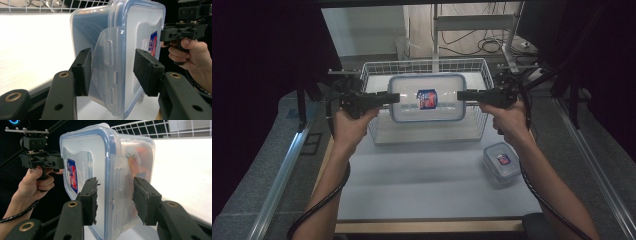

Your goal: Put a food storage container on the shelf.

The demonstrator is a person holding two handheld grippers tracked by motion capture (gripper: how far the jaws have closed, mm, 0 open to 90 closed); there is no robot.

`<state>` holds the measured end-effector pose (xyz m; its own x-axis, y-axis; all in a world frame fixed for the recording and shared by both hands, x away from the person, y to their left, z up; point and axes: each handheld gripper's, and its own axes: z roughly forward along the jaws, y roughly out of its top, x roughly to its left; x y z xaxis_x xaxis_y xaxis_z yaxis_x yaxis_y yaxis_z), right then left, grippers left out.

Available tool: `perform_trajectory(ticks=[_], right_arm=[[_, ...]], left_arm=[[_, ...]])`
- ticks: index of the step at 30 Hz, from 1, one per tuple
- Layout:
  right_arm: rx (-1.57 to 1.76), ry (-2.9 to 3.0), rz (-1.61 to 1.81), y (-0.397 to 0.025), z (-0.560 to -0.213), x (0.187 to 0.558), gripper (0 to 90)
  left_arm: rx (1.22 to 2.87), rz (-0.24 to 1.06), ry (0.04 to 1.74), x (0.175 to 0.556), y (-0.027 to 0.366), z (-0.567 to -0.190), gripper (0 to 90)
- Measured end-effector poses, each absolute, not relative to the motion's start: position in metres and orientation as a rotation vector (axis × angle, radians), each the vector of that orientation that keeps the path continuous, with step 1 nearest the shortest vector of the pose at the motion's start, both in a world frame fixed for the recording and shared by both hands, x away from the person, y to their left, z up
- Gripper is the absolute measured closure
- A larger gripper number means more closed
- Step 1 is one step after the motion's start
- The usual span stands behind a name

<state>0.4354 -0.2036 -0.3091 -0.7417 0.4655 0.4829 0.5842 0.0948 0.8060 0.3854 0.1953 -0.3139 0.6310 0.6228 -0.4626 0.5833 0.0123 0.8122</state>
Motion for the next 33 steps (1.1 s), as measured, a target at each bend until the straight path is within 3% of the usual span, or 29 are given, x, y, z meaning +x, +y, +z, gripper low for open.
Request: perform_trajectory(ticks=[14, 33], right_arm=[[-1.124, -2.218, -1.743, -0.196, -0.294, 0.468, 55.7], [-1.214, -2.167, -1.705, -0.199, -0.303, 0.498, 55.2]], left_arm=[[1.607, 0.025, 1.038, 0.419, 0.202, -0.303, 49.8], [1.591, -0.019, 1.094, 0.452, 0.197, -0.313, 48.9]])
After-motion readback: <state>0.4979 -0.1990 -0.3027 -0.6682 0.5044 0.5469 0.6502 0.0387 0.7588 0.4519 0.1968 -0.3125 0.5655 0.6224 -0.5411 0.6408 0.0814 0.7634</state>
